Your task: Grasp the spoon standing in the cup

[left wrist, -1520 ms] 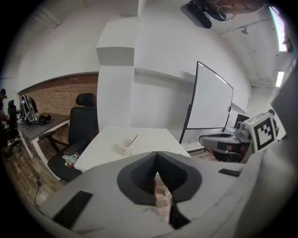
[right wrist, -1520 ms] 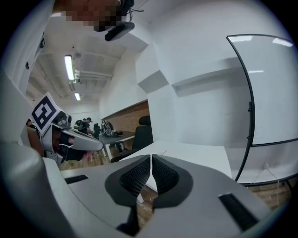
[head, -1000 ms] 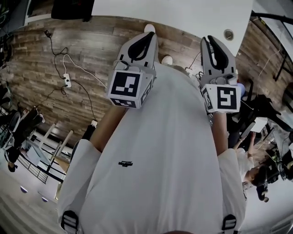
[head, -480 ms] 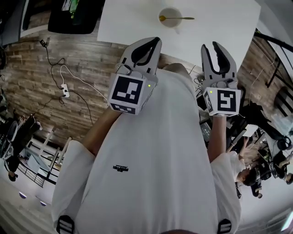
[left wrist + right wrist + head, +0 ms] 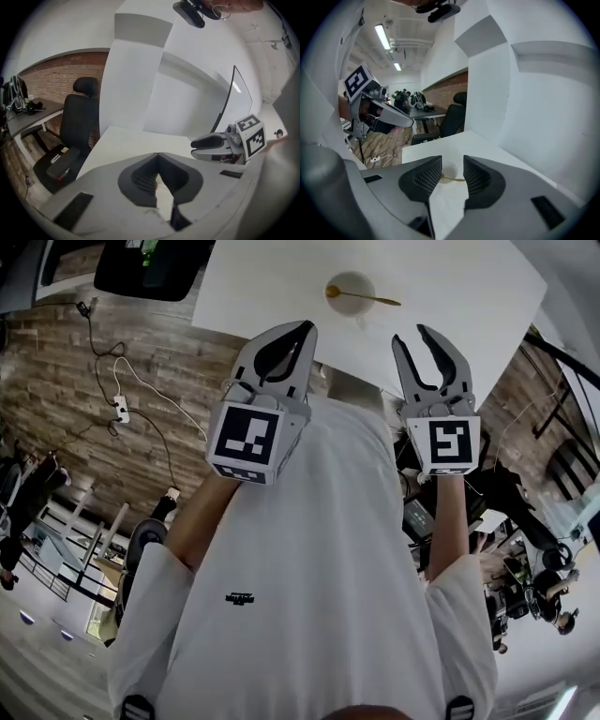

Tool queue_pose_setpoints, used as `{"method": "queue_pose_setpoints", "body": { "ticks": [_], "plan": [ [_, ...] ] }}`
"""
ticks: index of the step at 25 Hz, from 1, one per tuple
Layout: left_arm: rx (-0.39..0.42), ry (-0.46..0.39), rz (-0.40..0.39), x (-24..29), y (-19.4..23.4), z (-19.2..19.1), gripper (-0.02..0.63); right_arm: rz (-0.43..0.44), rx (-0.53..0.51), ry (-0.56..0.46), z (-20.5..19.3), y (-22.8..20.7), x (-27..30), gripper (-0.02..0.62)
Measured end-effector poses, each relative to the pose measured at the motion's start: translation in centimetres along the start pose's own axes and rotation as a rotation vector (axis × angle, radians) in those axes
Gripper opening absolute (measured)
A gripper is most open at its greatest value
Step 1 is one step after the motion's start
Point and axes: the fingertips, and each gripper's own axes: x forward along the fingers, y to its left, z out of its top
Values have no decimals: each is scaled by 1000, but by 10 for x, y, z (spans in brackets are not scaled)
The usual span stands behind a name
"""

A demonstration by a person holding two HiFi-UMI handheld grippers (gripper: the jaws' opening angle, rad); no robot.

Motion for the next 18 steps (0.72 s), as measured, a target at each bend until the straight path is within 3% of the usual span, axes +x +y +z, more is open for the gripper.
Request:
{"method": "queue_pose_setpoints", "body": {
  "ticks": [14,18],
  "plan": [
    [-125,43,111,31,-9,-40,14,175,-152,58,-45,-13,53,170],
    [-160,55,137,40,-11,-54,14,248,-239,87,-59,-9,68,170]
  ]
}}
